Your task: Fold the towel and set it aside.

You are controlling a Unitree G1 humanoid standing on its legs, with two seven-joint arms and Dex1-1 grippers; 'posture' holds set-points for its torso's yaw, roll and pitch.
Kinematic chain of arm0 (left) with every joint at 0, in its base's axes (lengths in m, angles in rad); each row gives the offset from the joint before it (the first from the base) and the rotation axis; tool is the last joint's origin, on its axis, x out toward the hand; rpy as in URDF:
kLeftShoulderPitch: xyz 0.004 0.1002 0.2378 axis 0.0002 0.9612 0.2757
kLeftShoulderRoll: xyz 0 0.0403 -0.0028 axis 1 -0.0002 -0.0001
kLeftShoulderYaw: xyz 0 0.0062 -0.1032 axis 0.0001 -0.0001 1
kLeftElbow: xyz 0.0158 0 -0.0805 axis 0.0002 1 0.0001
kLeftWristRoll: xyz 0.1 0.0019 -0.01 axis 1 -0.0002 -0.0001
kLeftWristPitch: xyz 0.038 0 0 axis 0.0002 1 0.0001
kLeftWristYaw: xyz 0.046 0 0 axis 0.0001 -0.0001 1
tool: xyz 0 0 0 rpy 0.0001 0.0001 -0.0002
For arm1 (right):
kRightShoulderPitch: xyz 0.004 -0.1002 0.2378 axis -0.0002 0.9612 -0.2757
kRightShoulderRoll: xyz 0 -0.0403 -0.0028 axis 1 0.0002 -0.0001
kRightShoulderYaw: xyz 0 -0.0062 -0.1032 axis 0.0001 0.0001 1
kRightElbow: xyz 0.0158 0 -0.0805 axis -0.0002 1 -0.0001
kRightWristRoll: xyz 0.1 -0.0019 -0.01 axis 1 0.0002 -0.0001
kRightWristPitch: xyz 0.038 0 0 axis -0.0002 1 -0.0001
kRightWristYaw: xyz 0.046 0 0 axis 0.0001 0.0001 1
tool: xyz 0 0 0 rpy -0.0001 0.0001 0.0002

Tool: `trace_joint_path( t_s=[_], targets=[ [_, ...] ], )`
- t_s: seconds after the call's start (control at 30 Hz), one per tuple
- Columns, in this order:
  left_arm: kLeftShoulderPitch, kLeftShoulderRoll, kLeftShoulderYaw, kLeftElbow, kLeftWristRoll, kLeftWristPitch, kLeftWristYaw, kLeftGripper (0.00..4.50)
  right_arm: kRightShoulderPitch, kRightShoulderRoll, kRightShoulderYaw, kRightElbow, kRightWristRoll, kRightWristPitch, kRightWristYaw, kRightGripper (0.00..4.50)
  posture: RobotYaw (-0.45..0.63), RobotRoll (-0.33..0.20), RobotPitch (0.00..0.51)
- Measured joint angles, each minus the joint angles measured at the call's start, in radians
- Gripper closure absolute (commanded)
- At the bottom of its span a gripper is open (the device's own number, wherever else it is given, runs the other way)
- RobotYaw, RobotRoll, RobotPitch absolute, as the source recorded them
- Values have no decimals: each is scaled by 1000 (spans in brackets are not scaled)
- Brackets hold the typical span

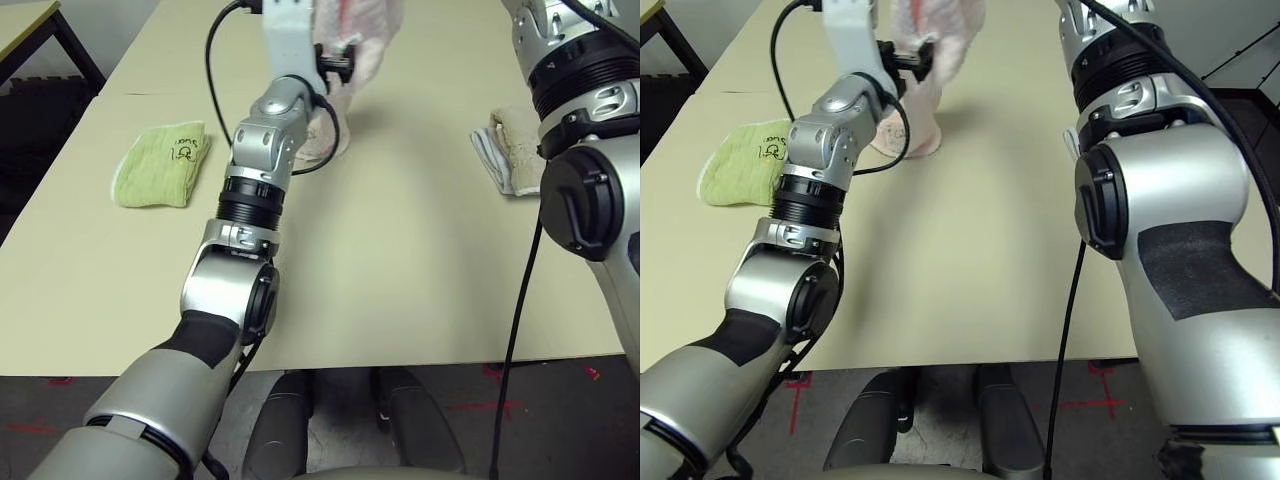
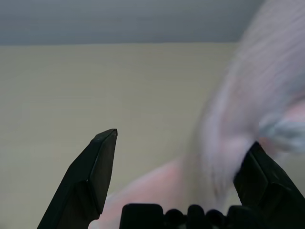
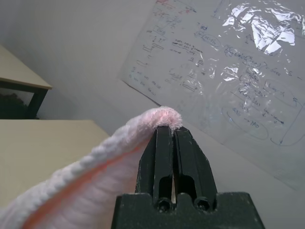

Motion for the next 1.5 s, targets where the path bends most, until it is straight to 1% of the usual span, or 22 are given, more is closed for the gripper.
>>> trace_joint_path(
  t_s=[0.1, 0.2, 0.4, 0.57, 0.63, 0.7, 0.77, 0.8, 0.87, 0.93, 1.03, 1.1, 1.23, 1.37, 1.5],
  targets=[
    [-6, 26, 14, 81, 3, -50, 8, 0, -1, -11, -2, 0, 0, 3, 0, 4441, 59, 0, 157],
    [-1, 55, 7, 114, 10, -65, -33, 0, -1, -22, -2, 0, -2, 6, 0, 4441, 58, 0, 157],
    [49, 128, -2, 173, 38, -96, -85, 0, -1, -61, -3, 0, -2, 7, 0, 4441, 50, 0, 155],
    [66, 170, -33, 273, 76, -152, -119, 0, -1, -63, -3, 0, -1, 12, 5, 4441, 47, 0, 156],
    [77, 182, -45, 285, 86, -159, -158, 0, -1, -62, -3, 0, -1, 16, 10, 4441, 47, 0, 156],
    [98, 191, -73, 257, 92, -158, -233, 0, -1, -55, -3, 0, 0, 18, 14, 4441, 60, 0, 156],
    [144, 193, -113, 178, 98, -146, -316, 0, -1, -46, -3, -2, 0, 22, 17, 4441, 60, 0, 156],
    [171, 194, -136, 127, 104, -140, -353, 0, -1, -40, -3, -3, 1, 23, 18, 4441, 77, 0, 155],
    [223, 196, -177, 27, 118, -124, -407, 0, -1, -30, -3, -4, 1, 24, 20, 4441, 77, 0, 155],
    [268, 207, -206, -65, 143, -116, -429, 0, 0, -21, -4, -4, 2, 26, 23, 4441, 86, 0, 157],
    [310, 240, -227, -152, 182, -112, -432, 0, 2, -11, -4, -4, 11, 28, 25, 4441, 94, 0, 157],
    [328, 266, -242, -167, 218, -119, -425, 0, 2, -7, -5, -4, 14, 31, 26, 4441, 94, 0, 157],
    [396, 311, -284, -179, 283, -132, -428, 0, 2, -4, -5, -4, 20, 32, 26, 4441, 91, 0, 156],
    [467, 316, -296, -291, 276, -70, -517, 0, 2, -2, -5, -4, 21, 33, 25, 4441, 90, 0, 157],
    [528, 326, -296, -497, 254, 32, -599, 0, 2, 3, -5, -4, 21, 33, 25, 4441, 102, 0, 158]
  ],
)
